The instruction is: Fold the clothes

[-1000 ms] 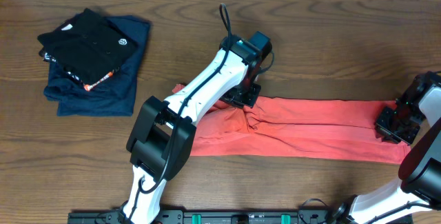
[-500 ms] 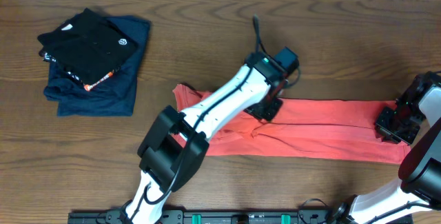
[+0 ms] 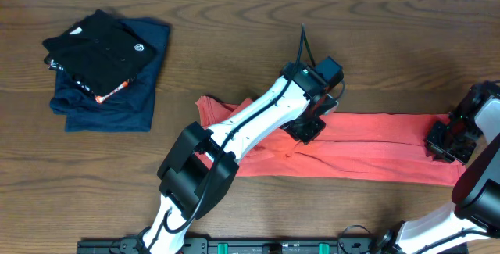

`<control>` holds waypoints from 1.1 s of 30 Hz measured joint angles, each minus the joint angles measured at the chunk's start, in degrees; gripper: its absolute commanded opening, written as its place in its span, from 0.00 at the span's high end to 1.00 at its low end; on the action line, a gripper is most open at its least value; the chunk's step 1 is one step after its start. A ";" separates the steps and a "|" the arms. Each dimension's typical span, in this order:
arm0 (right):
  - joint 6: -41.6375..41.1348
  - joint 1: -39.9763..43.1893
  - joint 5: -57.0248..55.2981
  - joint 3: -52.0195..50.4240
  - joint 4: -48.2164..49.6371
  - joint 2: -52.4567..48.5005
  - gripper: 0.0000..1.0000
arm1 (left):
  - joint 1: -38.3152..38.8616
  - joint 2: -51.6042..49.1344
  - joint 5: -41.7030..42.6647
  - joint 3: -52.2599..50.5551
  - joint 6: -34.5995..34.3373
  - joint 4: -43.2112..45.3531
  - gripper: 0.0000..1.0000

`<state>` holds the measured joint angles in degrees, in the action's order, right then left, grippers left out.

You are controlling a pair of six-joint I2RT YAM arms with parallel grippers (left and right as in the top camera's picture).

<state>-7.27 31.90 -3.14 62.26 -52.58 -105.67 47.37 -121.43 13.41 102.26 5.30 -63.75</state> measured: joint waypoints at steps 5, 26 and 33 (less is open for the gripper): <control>0.00 0.00 0.00 0.00 0.02 0.00 0.84 | -0.02 0.02 3.82 0.00 2.08 1.97 0.94; 0.00 0.00 0.00 -0.02 0.09 0.04 0.84 | -1.75 3.67 7.72 -0.02 3.98 1.81 0.60; -0.02 0.00 0.11 -0.07 0.07 0.07 0.83 | -12.46 11.72 -4.42 0.04 -0.04 1.84 0.34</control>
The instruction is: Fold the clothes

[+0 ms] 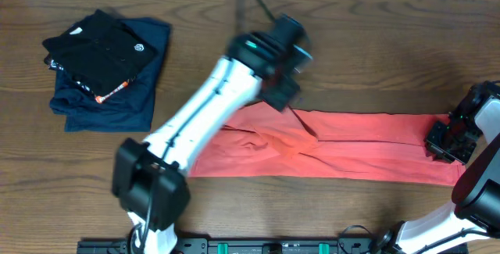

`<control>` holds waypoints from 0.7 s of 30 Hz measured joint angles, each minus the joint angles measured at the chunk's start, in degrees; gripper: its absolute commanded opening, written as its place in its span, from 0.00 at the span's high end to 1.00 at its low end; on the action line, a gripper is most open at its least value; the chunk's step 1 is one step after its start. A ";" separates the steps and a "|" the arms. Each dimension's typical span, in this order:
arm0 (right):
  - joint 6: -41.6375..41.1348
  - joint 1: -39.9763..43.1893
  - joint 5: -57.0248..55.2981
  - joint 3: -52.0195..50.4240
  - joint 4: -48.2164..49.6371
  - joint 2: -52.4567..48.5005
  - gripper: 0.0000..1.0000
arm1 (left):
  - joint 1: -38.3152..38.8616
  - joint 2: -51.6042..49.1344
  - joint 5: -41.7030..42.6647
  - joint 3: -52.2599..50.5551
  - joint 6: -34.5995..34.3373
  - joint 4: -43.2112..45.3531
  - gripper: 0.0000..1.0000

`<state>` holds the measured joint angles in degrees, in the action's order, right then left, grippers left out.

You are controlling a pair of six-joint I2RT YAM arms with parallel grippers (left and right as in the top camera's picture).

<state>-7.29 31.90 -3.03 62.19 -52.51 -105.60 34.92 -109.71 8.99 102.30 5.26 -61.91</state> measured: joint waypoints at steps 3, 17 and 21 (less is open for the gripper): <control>-0.11 0.00 -0.04 -0.02 0.00 0.02 0.82 | -5.25 -1.09 -1.77 0.00 -0.59 -0.48 0.34; -0.13 0.00 -0.04 -0.02 0.11 0.04 0.80 | -13.18 -15.04 1.64 -0.83 0.74 -6.54 0.37; -0.13 0.00 -0.04 -0.02 0.11 0.04 0.80 | -11.80 -15.02 2.12 -1.01 0.81 -7.48 0.37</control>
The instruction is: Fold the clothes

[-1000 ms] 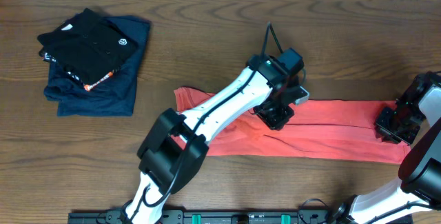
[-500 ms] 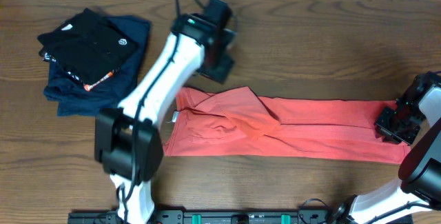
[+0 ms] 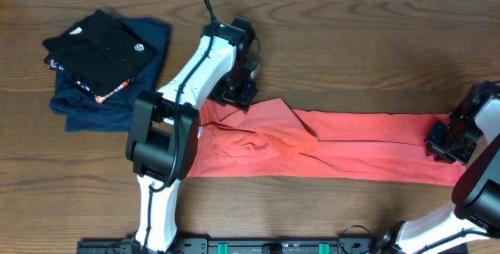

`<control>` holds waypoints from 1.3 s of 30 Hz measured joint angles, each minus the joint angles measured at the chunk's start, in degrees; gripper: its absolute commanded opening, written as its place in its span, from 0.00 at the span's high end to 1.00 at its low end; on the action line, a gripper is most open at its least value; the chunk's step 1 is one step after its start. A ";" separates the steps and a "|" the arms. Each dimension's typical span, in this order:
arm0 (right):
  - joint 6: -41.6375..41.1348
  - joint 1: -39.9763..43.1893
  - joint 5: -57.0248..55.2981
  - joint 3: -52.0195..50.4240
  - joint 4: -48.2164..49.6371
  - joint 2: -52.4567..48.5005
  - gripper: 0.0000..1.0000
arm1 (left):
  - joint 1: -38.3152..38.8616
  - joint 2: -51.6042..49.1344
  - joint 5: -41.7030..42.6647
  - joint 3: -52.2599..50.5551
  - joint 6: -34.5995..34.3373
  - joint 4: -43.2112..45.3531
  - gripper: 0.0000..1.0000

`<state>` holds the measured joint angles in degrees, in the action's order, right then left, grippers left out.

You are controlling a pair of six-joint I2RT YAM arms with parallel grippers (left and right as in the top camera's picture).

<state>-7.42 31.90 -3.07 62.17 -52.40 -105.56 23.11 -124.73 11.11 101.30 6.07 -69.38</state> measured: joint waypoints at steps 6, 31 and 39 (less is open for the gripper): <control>0.00 0.00 0.02 0.00 -0.07 0.00 0.80 | 1.55 0.00 0.55 -4.28 0.02 3.93 0.38; 0.00 0.00 0.09 0.00 -0.22 0.04 0.80 | -0.17 10.51 0.52 -7.41 -0.15 -4.00 0.87; 0.00 0.00 0.09 0.00 -0.20 0.04 0.80 | 0.04 11.96 1.07 -7.45 -1.18 -0.09 0.49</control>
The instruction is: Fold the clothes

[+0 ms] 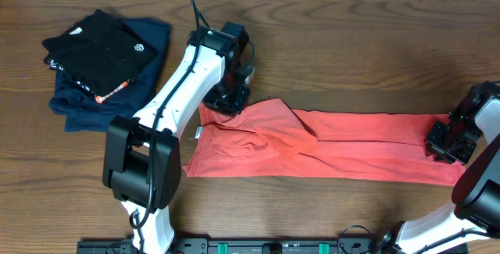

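A long red garment [351, 148] lies flat as a strip across the table's middle and right. My left gripper [227, 102] is down on its far left corner and looks shut on the cloth; the overhead view hides the jaws. At the strip's right end, my right gripper [444, 143] rests on the edge of the cloth, apparently shut on it. A small white tag [195, 134] shows at the left edge of the garment.
A stack of folded dark clothes [105, 59], black on navy, sits at the far left of the wooden table [375, 43]. The left arm [176, 98] stretches diagonally from the front edge to the garment's corner.
The left gripper shifted slightly left and toward the front, lower onto the garment's far left corner. The left arm's base link swung left. Cloth and right gripper stay as they were.
At first the left gripper was on the middle of the red garment, whose left end lay folded over. It then stood further left with the cloth opening out, then at the far left corner. The garment now lies spread full length; the right gripper stayed at the right end.
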`<control>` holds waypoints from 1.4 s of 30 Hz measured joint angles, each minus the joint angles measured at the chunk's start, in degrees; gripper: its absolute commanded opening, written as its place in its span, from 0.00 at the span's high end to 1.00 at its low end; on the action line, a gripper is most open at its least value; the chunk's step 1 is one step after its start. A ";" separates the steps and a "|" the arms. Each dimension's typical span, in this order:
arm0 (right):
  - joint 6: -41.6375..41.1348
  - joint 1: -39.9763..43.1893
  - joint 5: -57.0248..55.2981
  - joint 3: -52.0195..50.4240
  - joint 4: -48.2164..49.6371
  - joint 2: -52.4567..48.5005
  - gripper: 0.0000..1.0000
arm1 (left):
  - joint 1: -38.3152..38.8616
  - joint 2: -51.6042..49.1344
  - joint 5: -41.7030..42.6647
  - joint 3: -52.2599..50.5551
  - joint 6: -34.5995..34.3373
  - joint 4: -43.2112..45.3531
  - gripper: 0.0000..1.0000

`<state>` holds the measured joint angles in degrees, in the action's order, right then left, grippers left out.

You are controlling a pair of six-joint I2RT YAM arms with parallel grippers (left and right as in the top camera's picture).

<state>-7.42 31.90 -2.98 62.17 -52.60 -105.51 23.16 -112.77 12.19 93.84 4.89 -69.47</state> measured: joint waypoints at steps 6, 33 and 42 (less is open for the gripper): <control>0.00 0.00 0.02 0.00 -0.04 0.00 0.80 | 0.00 -0.37 0.74 -0.09 -0.57 7.87 0.46; 0.00 0.00 0.02 0.00 -0.02 0.00 0.80 | 1.88 -10.95 4.46 -0.33 1.31 11.08 0.75; 0.00 0.00 0.04 0.00 -0.02 0.00 0.80 | 2.01 -10.95 4.63 -0.39 1.97 3.21 0.94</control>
<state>-7.42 31.90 -2.94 62.17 -52.62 -105.51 25.17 -123.72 16.82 93.45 6.85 -66.26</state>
